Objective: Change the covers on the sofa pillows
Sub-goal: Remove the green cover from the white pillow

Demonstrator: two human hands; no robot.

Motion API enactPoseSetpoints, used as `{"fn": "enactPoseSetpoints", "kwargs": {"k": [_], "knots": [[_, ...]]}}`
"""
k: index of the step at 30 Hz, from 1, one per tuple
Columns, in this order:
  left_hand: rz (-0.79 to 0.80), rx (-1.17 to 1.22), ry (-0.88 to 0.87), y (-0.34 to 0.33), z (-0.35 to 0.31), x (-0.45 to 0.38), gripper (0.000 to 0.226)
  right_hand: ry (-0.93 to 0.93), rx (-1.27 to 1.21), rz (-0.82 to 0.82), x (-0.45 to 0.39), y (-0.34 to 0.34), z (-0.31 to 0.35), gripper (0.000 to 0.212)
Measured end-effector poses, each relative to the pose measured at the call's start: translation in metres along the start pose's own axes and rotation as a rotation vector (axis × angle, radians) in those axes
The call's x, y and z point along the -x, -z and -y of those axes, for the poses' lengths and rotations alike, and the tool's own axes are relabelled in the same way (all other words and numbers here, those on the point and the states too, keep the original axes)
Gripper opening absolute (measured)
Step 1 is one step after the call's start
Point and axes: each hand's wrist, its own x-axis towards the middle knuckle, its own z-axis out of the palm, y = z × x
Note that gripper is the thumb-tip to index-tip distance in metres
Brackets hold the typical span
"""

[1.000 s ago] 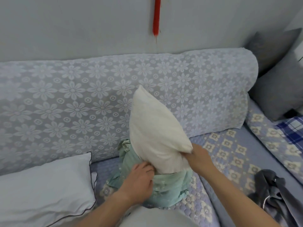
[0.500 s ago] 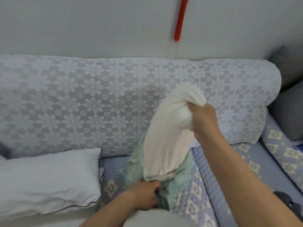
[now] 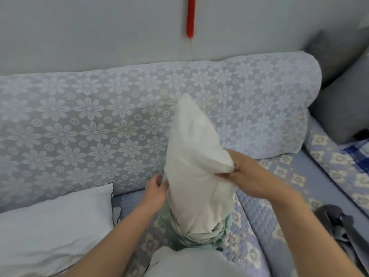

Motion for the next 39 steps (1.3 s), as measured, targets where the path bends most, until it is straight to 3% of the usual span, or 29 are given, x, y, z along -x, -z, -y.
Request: {"fn": "enactPoseSetpoints", "kwargs": {"k": [3, 6, 9, 11, 13, 15, 17, 18, 20, 21, 22, 23, 24, 25, 27, 29, 32, 35, 36, 39], "knots": [[-0.075, -0.099, -0.016, -0.023, 0.007, -0.021, 0.062, -0.066, -0.198, -0.003, 0.031, 0.004, -0.020, 0.042], [-0.187, -0.244, 0.043, -0.027, -0.009, -0.006, 0.071, -0.058, -0.683, -0.081, 0.067, 0.014, -0.035, 0.039], [-0.086, -0.593, 0.088, -0.024, -0.008, -0.008, 0.099, -0.197, -1.028, -0.358, 0.088, 0.018, -0.063, 0.036], [0.020, -0.817, 0.106, -0.025, -0.003, -0.011, 0.090, -0.308, -1.057, -0.448, 0.097, 0.022, -0.085, 0.039], [0.130, -0.792, 0.116, -0.031, -0.006, -0.003, 0.052, -0.484, -0.940, -0.515, 0.103, 0.027, -0.116, 0.042], [0.162, -0.585, 0.120, -0.039, -0.001, 0.015, 0.025, -0.772, -0.570, -0.543, 0.114, 0.035, -0.146, 0.036], [0.176, -0.399, 0.083, -0.046, 0.000, 0.042, 0.030, -1.045, 0.027, -0.578, 0.126, 0.042, -0.164, 0.037], [0.198, -0.322, 0.068, -0.050, 0.001, 0.055, 0.036, -1.074, 0.285, -0.653, 0.127, 0.044, -0.162, 0.039], [0.292, -0.281, 0.022, -0.061, -0.003, 0.074, 0.043, -0.812, 0.412, -0.940, 0.108, 0.033, -0.131, 0.042], [0.338, -0.306, -0.009, -0.067, -0.003, 0.082, 0.044, -0.559, 0.365, -1.000, 0.091, 0.019, -0.110, 0.040], [0.363, -0.323, -0.028, -0.071, -0.006, 0.091, 0.045, -0.265, 0.337, -0.930, 0.070, 0.004, -0.089, 0.036], [0.357, -0.311, -0.031, -0.074, -0.005, 0.095, 0.046, -0.005, 0.445, -0.742, 0.048, -0.014, -0.076, 0.033], [0.345, -0.261, -0.018, -0.076, -0.007, 0.100, 0.046, 0.127, 0.649, -0.497, 0.032, -0.033, -0.074, 0.036], [0.318, -0.166, 0.015, -0.074, -0.008, 0.102, 0.046, 0.126, 0.844, -0.239, 0.019, -0.049, -0.078, 0.050], [0.257, 0.098, 0.121, -0.070, -0.006, 0.105, 0.053, -0.098, 1.071, 0.207, 0.008, -0.059, -0.097, 0.085], [0.185, 0.371, 0.279, -0.065, -0.002, 0.105, 0.062, -0.171, 1.141, 0.412, 0.008, -0.061, -0.115, 0.088], [0.115, 0.579, 0.467, -0.058, 0.009, 0.104, 0.046, 0.028, 1.191, 0.358, 0.018, -0.068, -0.129, 0.047], [0.160, 0.501, 0.508, -0.060, 0.006, 0.099, 0.016, 0.311, 1.120, 0.176, 0.026, -0.083, -0.123, 0.019], [0.177, 0.428, 0.480, -0.063, 0.003, 0.097, 0.022, 0.394, 1.077, 0.113, 0.027, -0.087, -0.115, 0.012], [0.053, -0.150, 0.251, -0.069, -0.002, 0.090, 0.059, 0.604, 0.926, -0.039, 0.023, -0.094, -0.090, 0.014]]}}
